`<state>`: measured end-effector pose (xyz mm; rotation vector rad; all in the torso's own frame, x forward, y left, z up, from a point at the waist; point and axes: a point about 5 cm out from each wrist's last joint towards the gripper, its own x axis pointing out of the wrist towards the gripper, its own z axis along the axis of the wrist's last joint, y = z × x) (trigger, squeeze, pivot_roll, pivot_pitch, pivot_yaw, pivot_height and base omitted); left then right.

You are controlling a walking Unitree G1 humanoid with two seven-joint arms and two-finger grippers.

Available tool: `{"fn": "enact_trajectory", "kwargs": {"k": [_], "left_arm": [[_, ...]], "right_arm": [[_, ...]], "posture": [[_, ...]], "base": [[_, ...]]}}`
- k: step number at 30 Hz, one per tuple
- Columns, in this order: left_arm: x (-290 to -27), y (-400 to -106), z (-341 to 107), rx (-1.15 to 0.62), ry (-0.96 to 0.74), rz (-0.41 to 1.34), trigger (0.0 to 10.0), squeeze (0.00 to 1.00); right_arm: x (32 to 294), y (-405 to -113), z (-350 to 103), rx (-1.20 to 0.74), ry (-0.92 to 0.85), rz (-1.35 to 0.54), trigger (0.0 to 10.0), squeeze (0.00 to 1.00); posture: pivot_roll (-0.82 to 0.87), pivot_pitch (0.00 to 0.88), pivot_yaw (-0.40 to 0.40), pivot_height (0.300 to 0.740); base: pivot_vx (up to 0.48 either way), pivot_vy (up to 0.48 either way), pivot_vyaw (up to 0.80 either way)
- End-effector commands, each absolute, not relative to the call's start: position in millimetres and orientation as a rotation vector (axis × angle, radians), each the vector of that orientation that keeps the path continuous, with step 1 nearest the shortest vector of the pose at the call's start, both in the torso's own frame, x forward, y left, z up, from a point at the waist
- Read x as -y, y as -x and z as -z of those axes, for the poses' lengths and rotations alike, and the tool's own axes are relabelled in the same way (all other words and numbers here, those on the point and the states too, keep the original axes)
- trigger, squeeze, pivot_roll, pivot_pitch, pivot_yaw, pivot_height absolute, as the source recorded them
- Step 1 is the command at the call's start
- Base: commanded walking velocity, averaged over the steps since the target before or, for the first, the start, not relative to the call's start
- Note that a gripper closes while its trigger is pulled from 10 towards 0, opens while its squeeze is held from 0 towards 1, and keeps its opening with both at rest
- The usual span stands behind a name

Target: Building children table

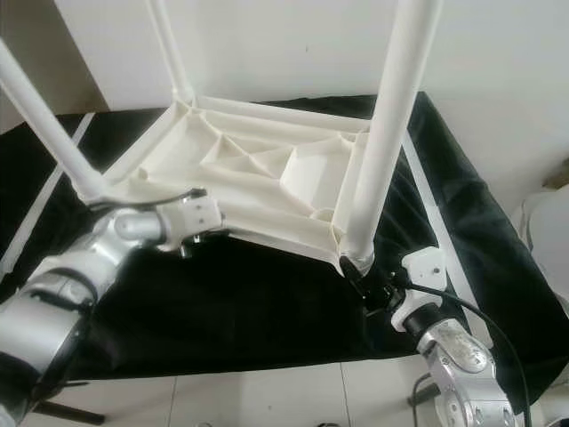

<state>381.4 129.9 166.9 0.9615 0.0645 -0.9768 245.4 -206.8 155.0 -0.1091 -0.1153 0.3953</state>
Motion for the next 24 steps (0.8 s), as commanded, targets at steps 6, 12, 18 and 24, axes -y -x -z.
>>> {"fn": "enact_trajectory", "kwargs": {"k": [6,12,18,24], "left_arm": [[-148.4,-358.8,-134.0,-0.286,-0.945,1.241,10.0,0.0],[-157.2,-352.3,-139.5,-0.298,-0.876,1.335,10.0,0.0],[-158.5,-348.1,-144.6,-0.309,-0.845,1.41,10.0,0.0],[-154.3,-342.6,-162.5,-0.269,-0.765,1.523,10.0,0.0]], "right_arm": [[207.6,-247.4,-153.5,0.116,0.109,-0.398,10.0,0.0],[208.2,-248.6,-153.6,0.115,0.116,-0.411,10.0,0.0],[206.9,-249.6,-153.7,0.115,0.122,-0.422,10.0,0.0],[209.8,-248.3,-156.2,0.118,0.133,-0.426,10.0,0.0]], "posture": [[-0.21,0.132,0.094,0.74],[-0.2,0.13,0.093,0.74],[-0.2,0.134,0.094,0.74],[-0.21,0.138,0.096,0.74]], "base": [[0.0,0.0,0.0],[0.0,0.0,0.0],[0.0,0.0,0.0],[0.0,0.0,0.0]]}}
